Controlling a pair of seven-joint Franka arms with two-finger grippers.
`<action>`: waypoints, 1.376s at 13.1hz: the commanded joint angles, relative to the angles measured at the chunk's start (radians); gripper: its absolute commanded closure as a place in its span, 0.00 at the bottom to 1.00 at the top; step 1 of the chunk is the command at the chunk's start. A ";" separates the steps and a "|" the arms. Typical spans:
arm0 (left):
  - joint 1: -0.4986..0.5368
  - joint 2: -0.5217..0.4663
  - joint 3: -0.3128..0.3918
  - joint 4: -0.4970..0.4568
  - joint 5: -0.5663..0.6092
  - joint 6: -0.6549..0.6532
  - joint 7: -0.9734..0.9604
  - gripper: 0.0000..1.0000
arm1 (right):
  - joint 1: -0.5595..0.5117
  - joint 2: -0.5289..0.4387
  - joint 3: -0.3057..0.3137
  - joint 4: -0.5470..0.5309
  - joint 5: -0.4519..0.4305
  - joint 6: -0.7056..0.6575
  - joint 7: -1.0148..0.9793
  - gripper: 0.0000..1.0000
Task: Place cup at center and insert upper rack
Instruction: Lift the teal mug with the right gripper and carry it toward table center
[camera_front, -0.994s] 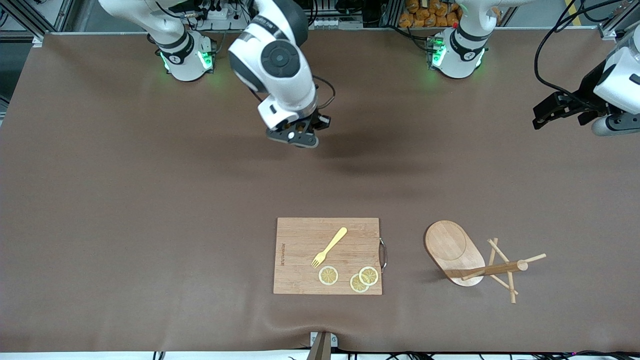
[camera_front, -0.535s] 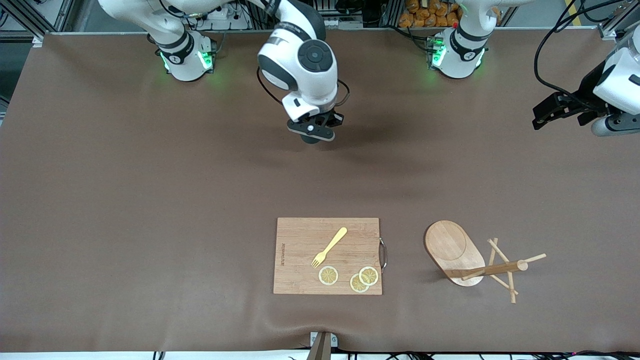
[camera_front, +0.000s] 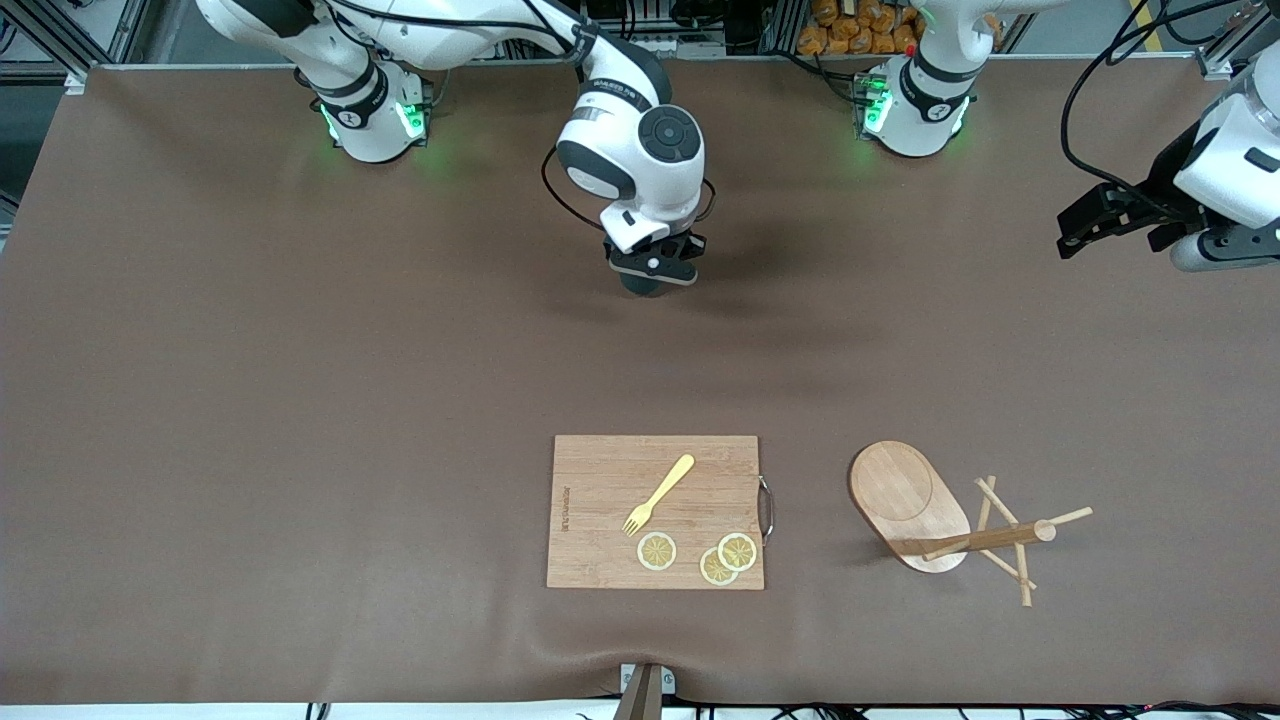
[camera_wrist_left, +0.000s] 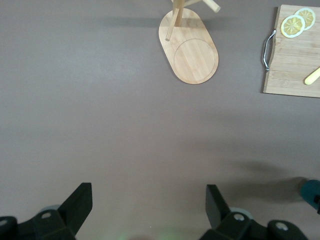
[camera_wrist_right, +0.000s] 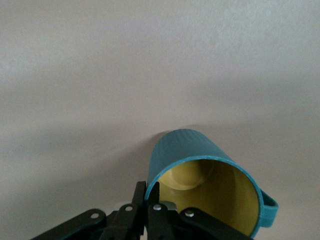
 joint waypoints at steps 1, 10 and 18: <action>0.002 -0.014 -0.007 -0.002 0.009 0.008 -0.002 0.00 | 0.022 0.020 0.002 0.013 -0.029 0.015 0.070 1.00; -0.001 -0.012 -0.007 -0.004 -0.006 0.031 0.005 0.00 | 0.049 0.066 -0.027 0.013 -0.067 0.069 0.132 0.30; -0.004 -0.015 -0.044 0.010 -0.006 0.025 -0.005 0.00 | -0.065 -0.003 0.038 0.021 -0.057 0.039 0.124 0.00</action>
